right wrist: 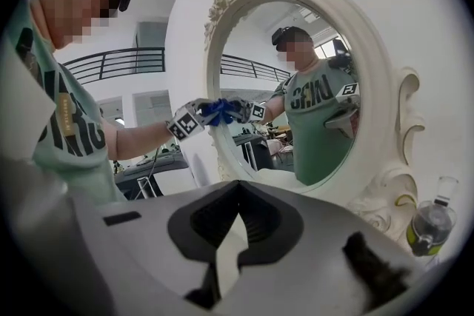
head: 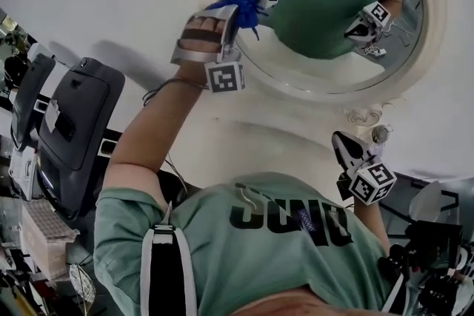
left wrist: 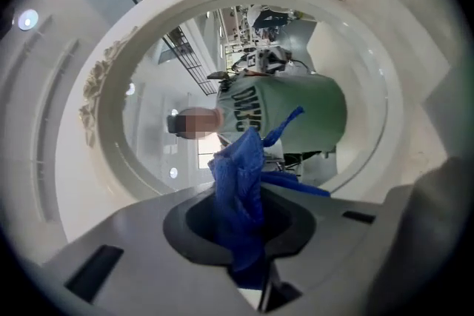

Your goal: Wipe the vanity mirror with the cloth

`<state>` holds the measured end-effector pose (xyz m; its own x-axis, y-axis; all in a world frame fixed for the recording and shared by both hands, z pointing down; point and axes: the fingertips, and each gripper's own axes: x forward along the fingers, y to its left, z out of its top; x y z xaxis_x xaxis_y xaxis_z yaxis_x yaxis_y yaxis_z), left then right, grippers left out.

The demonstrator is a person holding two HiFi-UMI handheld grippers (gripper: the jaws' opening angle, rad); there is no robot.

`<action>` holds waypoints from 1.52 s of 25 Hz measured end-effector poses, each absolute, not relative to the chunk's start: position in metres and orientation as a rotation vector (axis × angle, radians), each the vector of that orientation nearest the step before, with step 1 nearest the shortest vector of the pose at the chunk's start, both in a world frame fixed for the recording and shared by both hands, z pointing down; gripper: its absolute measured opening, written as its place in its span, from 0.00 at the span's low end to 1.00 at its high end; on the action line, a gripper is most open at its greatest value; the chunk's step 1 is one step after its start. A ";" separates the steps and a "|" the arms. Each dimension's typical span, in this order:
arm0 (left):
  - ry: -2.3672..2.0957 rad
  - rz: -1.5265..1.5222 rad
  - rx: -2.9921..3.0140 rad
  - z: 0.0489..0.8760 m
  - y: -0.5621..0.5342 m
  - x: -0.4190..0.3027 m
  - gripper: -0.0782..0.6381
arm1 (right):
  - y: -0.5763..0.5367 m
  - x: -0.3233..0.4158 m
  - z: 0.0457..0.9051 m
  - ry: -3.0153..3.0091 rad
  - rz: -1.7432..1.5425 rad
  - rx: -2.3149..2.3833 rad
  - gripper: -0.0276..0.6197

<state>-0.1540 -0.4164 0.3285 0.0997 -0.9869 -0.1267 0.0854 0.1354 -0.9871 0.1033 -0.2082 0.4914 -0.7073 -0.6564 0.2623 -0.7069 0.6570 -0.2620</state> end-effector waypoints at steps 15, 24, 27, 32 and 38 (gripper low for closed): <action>0.948 -1.424 -1.683 0.580 -0.398 -0.079 0.21 | -0.198 0.095 0.495 -2.714 0.529 1.103 0.05; 1.061 -1.106 -1.932 0.463 -0.368 -0.069 0.22 | -0.180 0.106 0.468 -2.734 0.451 1.164 0.05; 1.217 -0.825 -1.854 0.327 -0.367 -0.077 0.22 | -0.178 0.112 0.467 -2.734 0.463 1.182 0.05; 1.345 -0.615 -1.672 0.180 -0.375 -0.091 0.22 | -0.177 0.107 0.465 -2.753 0.456 1.179 0.05; 1.379 -0.629 -1.540 0.134 -0.388 -0.089 0.22 | -0.178 0.111 0.465 -2.750 0.451 1.200 0.05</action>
<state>-0.0895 -0.3884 0.1341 0.2344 -0.9497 -0.2078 -0.4659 0.0779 -0.8814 0.1113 -0.1779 0.4647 -0.6823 -0.6990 0.2140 -0.7308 0.6440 -0.2262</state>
